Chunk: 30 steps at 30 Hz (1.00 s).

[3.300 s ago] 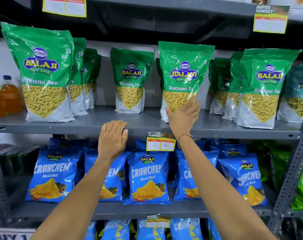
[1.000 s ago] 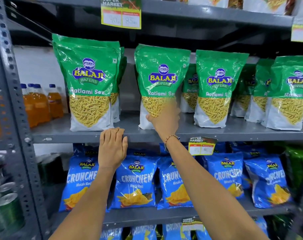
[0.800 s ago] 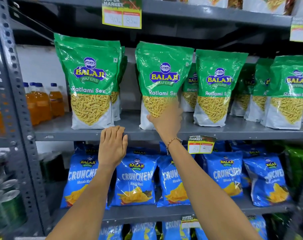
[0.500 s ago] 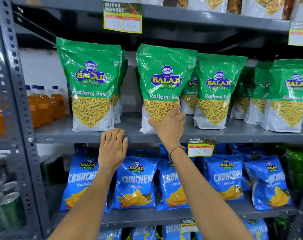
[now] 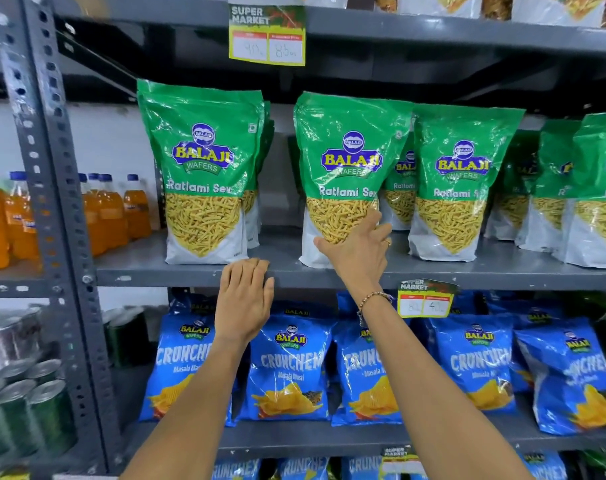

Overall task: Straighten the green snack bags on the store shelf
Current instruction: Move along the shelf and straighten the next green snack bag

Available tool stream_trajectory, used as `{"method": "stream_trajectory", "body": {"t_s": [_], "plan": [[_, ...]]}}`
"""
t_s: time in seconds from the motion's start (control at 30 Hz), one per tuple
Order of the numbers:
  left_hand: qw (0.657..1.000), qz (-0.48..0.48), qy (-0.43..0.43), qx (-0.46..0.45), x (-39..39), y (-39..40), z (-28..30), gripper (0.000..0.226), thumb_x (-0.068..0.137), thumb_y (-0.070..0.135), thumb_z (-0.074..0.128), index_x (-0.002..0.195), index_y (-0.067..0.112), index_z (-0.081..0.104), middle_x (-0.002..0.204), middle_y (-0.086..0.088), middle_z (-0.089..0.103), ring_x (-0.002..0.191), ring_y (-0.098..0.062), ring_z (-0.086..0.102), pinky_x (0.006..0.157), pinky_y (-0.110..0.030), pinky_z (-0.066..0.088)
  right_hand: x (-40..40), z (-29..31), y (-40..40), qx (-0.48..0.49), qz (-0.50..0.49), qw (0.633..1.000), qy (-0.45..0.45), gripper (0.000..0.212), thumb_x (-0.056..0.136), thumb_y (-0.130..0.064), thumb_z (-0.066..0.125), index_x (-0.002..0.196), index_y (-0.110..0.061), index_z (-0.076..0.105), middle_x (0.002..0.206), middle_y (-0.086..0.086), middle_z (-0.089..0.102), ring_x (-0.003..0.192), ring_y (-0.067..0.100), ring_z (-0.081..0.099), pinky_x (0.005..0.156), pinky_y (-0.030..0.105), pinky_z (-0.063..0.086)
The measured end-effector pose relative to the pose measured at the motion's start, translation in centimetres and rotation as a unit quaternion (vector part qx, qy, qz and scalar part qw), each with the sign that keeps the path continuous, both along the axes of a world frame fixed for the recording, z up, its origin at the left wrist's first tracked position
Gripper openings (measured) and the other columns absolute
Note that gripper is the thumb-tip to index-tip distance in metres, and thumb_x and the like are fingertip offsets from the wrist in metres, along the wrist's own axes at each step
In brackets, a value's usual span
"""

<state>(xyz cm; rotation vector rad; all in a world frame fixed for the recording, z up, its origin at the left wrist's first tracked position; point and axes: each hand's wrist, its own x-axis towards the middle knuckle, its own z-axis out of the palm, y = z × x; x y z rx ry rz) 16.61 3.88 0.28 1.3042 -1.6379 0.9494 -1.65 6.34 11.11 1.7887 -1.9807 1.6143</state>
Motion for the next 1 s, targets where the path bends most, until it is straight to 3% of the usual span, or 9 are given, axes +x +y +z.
{"method": "stream_trajectory", "body": {"t_s": [1.0], "plan": [[0.996,-0.014,0.000,-0.085,0.2,-1.7,-0.5,0.032,0.096,0.028,0.038,0.114,0.005,0.052,0.108,-0.016,0.061,0.102,-0.029,0.046,0.096,-0.043,0.032,0.5,-0.5,-3.8,-0.014,-0.007,1.000,0.026,0.105,0.071,-0.054,0.075,0.146,-0.006,0.019,0.130,0.020,0.037,0.116,0.039,0.044,0.084,0.045,0.051]]}}
